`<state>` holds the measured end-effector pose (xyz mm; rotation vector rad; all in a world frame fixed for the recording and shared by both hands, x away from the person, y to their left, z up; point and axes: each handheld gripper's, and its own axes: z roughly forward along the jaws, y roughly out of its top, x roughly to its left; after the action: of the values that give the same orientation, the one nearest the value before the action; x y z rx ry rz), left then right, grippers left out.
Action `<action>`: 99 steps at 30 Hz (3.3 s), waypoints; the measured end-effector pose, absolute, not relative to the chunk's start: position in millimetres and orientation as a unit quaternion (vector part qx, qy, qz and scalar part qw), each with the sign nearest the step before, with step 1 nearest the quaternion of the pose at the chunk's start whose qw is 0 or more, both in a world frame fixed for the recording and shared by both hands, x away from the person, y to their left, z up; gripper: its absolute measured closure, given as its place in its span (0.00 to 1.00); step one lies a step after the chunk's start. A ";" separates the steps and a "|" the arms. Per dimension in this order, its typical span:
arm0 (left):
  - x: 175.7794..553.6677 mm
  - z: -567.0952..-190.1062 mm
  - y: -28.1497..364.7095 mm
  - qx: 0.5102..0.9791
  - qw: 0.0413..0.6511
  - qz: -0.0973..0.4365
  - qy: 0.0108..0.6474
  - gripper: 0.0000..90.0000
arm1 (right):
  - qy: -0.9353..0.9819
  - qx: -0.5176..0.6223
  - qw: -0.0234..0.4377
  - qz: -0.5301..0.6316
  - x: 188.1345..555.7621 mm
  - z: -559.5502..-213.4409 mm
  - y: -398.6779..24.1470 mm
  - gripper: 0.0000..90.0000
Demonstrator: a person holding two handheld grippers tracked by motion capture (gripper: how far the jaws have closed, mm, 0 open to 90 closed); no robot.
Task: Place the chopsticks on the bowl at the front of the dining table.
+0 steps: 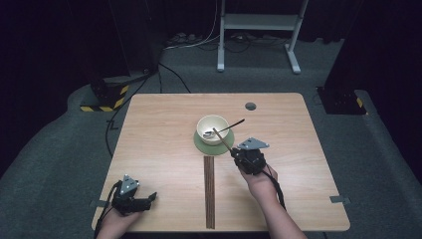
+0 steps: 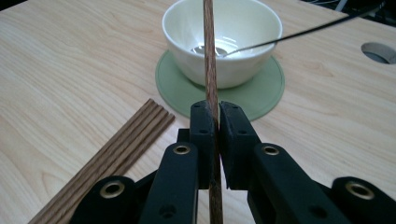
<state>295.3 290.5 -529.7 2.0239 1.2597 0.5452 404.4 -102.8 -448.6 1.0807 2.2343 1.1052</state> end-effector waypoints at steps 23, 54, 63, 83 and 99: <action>295.4 -530.0 289.6 0.777 0.346 0.208 0.484 0.15 | 0.803 0.403 0.218 0.380 457.2 -435.6 -78.4 0.94; 295.7 -530.2 290.2 0.780 0.348 0.204 0.478 0.16 | 0.805 0.437 0.221 0.334 515.7 -435.7 -37.1 0.94; 295.6 -530.0 290.4 0.782 0.346 0.206 0.476 0.16 | 0.808 0.440 0.217 0.328 521.9 -443.4 -25.8 0.94; 295.9 -529.9 290.5 0.784 0.347 0.205 0.472 0.16 | 0.813 0.441 0.208 0.318 525.7 -450.5 -25.3 0.84; 295.2 -529.9 289.5 0.782 0.347 0.203 0.476 0.16 | 0.813 0.393 0.225 0.367 469.8 -420.3 -35.7 0.65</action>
<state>295.2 289.5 -529.9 2.0288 1.2358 0.5269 469.8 -35.7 -420.3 1.0855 2.2417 1.0122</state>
